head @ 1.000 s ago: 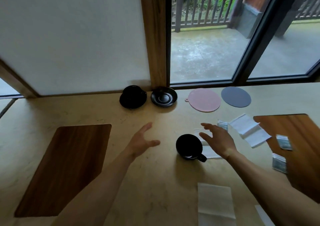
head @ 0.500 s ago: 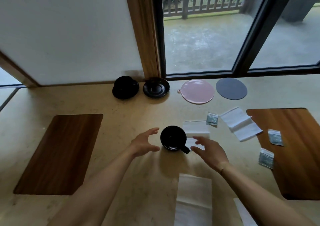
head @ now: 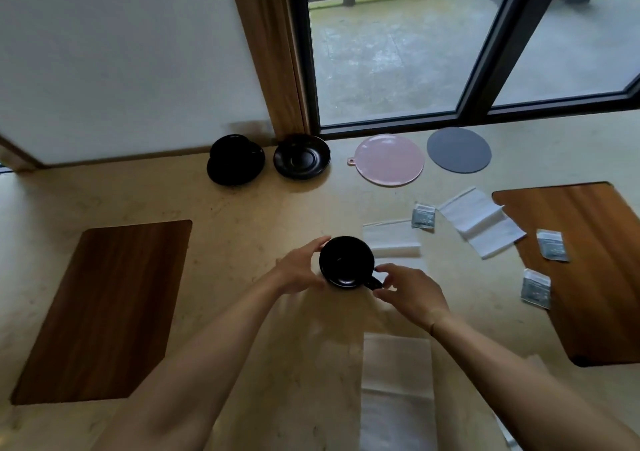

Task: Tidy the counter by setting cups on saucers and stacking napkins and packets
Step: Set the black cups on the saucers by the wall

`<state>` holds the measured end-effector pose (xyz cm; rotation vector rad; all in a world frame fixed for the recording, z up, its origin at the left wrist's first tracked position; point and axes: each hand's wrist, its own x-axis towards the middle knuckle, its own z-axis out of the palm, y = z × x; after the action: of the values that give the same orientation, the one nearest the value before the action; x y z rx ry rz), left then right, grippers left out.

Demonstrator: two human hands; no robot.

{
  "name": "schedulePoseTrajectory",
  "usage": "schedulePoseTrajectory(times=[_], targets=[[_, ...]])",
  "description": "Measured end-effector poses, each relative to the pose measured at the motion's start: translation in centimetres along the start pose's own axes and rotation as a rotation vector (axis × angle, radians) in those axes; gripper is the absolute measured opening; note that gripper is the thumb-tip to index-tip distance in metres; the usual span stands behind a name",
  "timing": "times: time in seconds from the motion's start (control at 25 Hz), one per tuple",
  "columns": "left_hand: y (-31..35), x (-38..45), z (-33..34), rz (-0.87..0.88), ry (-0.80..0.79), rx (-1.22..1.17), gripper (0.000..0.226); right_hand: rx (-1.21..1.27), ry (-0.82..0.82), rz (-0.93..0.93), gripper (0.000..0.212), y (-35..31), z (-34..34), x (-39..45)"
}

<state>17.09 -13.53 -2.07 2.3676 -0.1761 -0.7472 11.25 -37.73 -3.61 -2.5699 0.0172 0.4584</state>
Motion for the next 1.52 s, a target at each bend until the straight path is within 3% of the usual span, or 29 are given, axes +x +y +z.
schedulePoseTrajectory(times=[0.4,0.72,1.08,1.52], targets=[[-0.3,0.6,0.6,0.032,-0.057,-0.146,0.093,-0.066,0.007,0.06,0.045,-1.0,0.5,-0.3],[0.1,0.4,1.3,0.102,0.055,0.033,0.098,-0.059,0.081,0.068,0.04,-1.7,0.8,0.4],[-0.5,-1.1,1.5,0.045,0.145,-0.097,0.097,0.01,0.095,-0.04,0.037,-2.0,0.7,2.1],[-1.0,-0.3,-4.2,0.018,0.343,0.009,0.101,0.007,0.1,-0.173,0.033,-5.6,-1.5,8.1]])
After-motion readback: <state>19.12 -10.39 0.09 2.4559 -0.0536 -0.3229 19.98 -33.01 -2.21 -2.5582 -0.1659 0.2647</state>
